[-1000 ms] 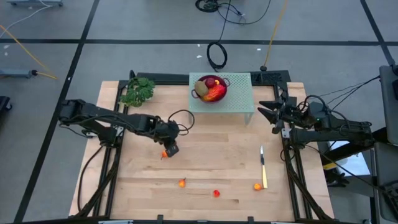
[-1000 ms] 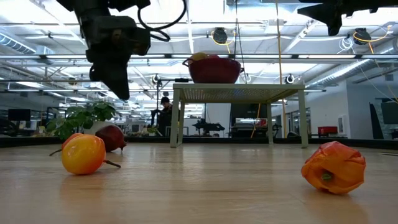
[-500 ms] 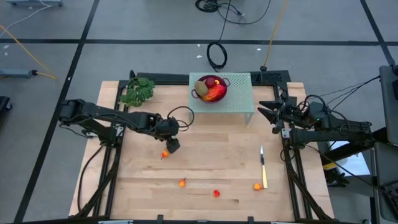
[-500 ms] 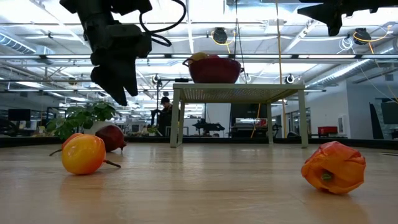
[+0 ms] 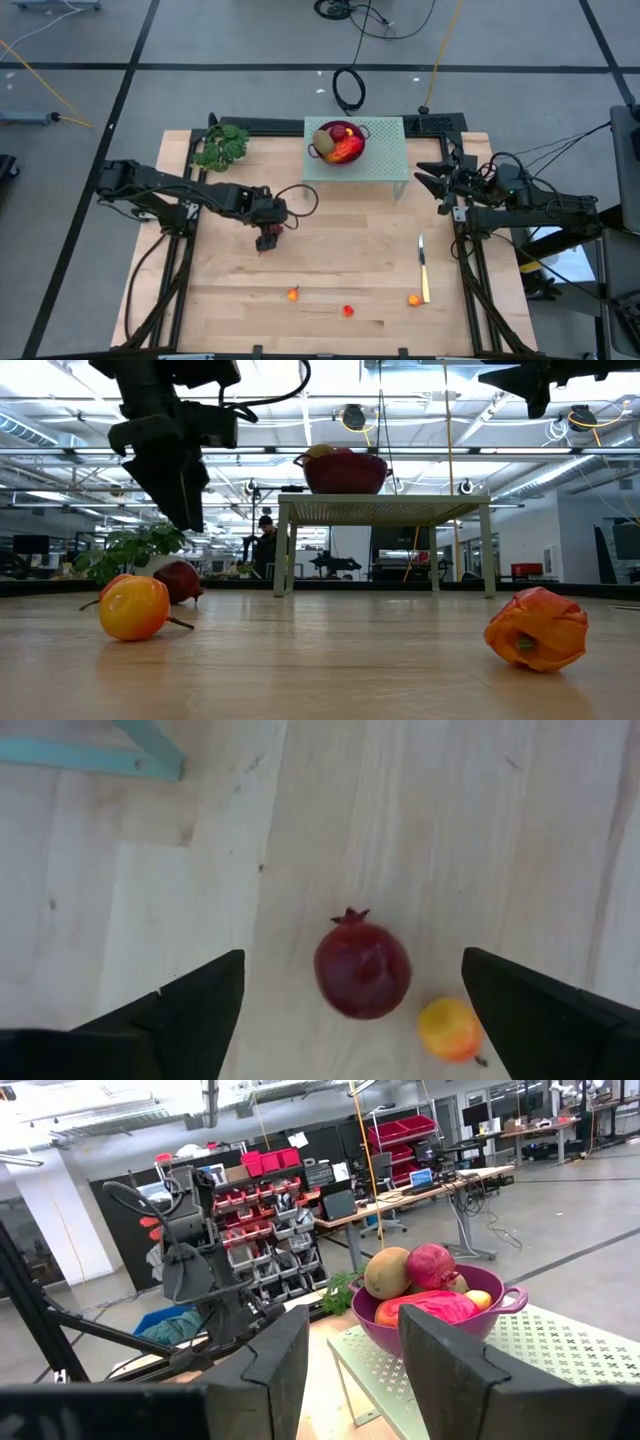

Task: Pick & Place Fruit
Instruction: Put the pomegranate in the violet strainer bowl on the shelf

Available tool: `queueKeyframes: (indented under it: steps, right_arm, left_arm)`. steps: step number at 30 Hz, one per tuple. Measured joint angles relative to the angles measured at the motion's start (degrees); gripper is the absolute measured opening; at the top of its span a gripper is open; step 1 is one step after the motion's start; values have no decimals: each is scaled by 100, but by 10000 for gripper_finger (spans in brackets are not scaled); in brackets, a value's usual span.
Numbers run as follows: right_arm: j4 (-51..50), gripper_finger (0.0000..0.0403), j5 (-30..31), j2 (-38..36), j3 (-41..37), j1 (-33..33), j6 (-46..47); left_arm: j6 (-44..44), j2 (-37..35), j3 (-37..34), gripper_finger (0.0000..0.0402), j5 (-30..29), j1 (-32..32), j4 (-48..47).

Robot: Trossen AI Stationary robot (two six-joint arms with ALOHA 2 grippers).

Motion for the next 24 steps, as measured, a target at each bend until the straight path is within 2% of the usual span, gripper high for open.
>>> queueKeyframes:
  steps: [4,24]
  right_arm:
    - [0,150,0,0,0,0,0]
    - [-13,150,2,2,0,-2,-20]
  left_arm:
    - [130,245,-6,361,137,11,-32]
    - [154,1438,-4,361,91,11,131]
